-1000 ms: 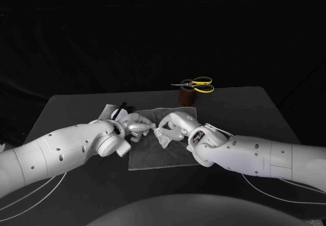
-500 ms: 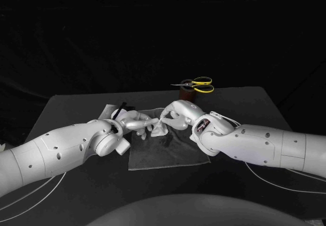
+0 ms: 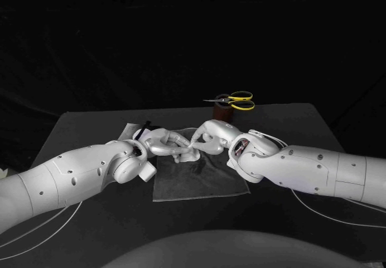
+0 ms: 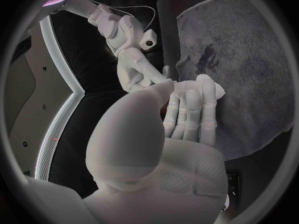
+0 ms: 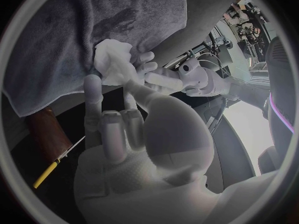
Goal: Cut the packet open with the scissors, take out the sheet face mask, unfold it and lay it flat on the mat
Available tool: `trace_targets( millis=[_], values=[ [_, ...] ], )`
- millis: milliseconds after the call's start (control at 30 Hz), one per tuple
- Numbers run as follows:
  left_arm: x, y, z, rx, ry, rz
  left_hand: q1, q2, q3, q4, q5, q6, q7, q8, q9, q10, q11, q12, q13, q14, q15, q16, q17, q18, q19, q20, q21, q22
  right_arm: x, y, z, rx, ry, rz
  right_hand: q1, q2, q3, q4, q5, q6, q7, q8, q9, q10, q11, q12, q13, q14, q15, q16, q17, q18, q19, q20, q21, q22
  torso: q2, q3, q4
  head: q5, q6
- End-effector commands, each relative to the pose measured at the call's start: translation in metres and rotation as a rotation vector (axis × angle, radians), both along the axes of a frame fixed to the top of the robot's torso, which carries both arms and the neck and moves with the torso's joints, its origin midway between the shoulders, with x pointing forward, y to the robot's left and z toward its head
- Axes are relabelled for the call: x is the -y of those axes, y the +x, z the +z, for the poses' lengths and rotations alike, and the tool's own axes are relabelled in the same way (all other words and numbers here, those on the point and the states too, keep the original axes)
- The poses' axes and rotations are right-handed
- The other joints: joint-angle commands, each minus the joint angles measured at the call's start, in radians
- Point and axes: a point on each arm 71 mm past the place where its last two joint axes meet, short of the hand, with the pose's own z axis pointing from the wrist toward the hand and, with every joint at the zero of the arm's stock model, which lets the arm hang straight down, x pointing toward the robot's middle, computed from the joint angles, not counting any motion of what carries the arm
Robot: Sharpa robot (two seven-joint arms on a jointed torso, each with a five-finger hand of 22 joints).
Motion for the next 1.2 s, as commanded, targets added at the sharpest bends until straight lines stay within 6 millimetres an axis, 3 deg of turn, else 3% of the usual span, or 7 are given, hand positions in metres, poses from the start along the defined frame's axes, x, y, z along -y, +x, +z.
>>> trace_targets(
  millis=[33, 133, 500, 667, 833, 1000, 1200],
  values=[
    [0.0065, -0.0023, 0.0031, 0.023, -0.035, -0.073, 0.015, 0.003, 0.020, -0.036, -0.001, 0.028, -0.002, -0.009, -0.010, 0.021, 0.002, -0.019, -0.023, -0.007, 0.001, 0.001, -0.016, 0.009, -0.016, -0.001, 0.035, 0.028, -0.0004, 0.0001, -0.0013, -0.023, -0.017, 0.009, -0.004, 0.007, 0.006, 0.002, 0.003, 0.008, 0.000, 0.013, 0.018, 0.064, -0.008, -0.001, 0.191, 0.065, -0.006, 0.005, 0.168, 0.008, 0.003, -0.004, 0.000, 0.000, 0.000, 0.0003, -0.0004, -0.001, 0.000],
    [0.0069, -0.0022, 0.0029, 0.029, -0.027, -0.083, 0.003, 0.003, 0.038, -0.067, -0.002, 0.053, -0.001, -0.025, -0.026, 0.028, 0.003, -0.034, -0.046, -0.008, 0.002, 0.009, -0.035, 0.010, -0.037, 0.000, 0.072, 0.060, 0.0000, 0.0004, -0.0012, -0.022, -0.017, 0.008, -0.004, 0.007, 0.006, 0.002, 0.003, 0.008, 0.000, 0.013, 0.018, 0.064, -0.008, -0.001, 0.191, 0.065, -0.006, 0.005, 0.168, 0.008, 0.003, -0.004, 0.000, 0.000, 0.000, 0.0006, 0.0001, 0.000, 0.000],
    [0.0031, 0.0002, 0.0024, 0.080, 0.028, -0.084, -0.014, 0.010, 0.055, -0.128, -0.002, 0.107, 0.011, -0.041, -0.045, 0.021, 0.015, -0.018, -0.059, -0.017, 0.012, 0.050, -0.054, 0.012, -0.042, 0.010, 0.139, 0.107, 0.0017, 0.0013, 0.0003, -0.004, -0.009, -0.002, -0.004, 0.007, 0.009, 0.003, 0.003, 0.007, 0.000, 0.014, 0.019, 0.065, -0.009, 0.001, 0.193, 0.067, -0.007, 0.006, 0.172, 0.007, 0.006, -0.005, 0.004, 0.003, 0.000, 0.0002, 0.0007, -0.001, 0.000],
    [0.0003, 0.0024, 0.0027, 0.106, 0.045, -0.061, -0.051, 0.031, 0.046, -0.143, -0.002, 0.131, 0.010, -0.051, -0.055, 0.013, 0.011, 0.065, -0.026, -0.017, 0.012, 0.123, -0.050, 0.013, -0.042, 0.015, 0.155, 0.116, 0.0014, 0.0005, 0.0012, -0.001, -0.005, 0.001, -0.004, 0.007, 0.010, 0.003, 0.003, 0.007, -0.001, 0.015, 0.020, 0.066, -0.009, 0.003, 0.194, 0.068, -0.007, 0.007, 0.174, 0.007, 0.007, -0.005, 0.006, 0.005, 0.000, -0.0003, 0.0000, 0.000, 0.000],
    [-0.0002, 0.0029, 0.0025, 0.111, 0.056, -0.054, -0.076, 0.034, 0.030, -0.152, -0.002, 0.137, 0.004, -0.059, -0.062, -0.005, 0.005, 0.150, 0.010, -0.014, 0.010, 0.185, -0.046, 0.014, -0.031, 0.014, 0.153, 0.111, 0.0016, 0.0000, 0.0018, 0.001, -0.004, 0.003, -0.004, 0.007, 0.010, 0.003, 0.003, 0.007, -0.001, 0.015, 0.020, 0.066, -0.009, 0.003, 0.194, 0.068, -0.007, 0.007, 0.174, 0.007, 0.007, -0.005, 0.006, 0.005, 0.000, -0.0002, 0.0005, 0.001, 0.000],
    [-0.0001, 0.0020, 0.0017, 0.107, 0.071, -0.067, -0.099, 0.041, 0.012, -0.150, -0.002, 0.165, -0.006, -0.051, -0.061, -0.010, -0.004, 0.235, 0.047, 0.049, 0.005, 0.246, 0.028, 0.014, -0.019, 0.011, 0.149, 0.104, 0.0025, 0.0004, 0.0024, 0.007, -0.003, 0.000, -0.004, 0.007, 0.012, 0.002, 0.003, 0.007, -0.001, 0.016, 0.021, 0.066, -0.009, 0.004, 0.195, 0.068, -0.007, 0.007, 0.175, 0.007, 0.007, -0.005, 0.007, 0.006, 0.000, 0.0001, -0.0001, 0.001, 0.000],
    [0.0010, 0.0005, 0.0010, 0.096, 0.072, -0.092, -0.115, 0.050, -0.001, -0.144, -0.002, 0.196, -0.015, -0.042, -0.057, -0.007, -0.015, 0.295, 0.070, 0.107, -0.003, 0.289, 0.091, 0.014, -0.003, 0.004, 0.150, 0.101, 0.0040, 0.0024, 0.0026, 0.020, -0.005, -0.009, -0.004, 0.007, 0.012, 0.002, 0.003, 0.007, -0.001, 0.016, 0.021, 0.066, -0.009, 0.004, 0.195, 0.068, -0.007, 0.007, 0.175, 0.007, 0.007, -0.005, 0.007, 0.006, 0.000, -0.0001, -0.0001, -0.002, 0.000]
  ],
)
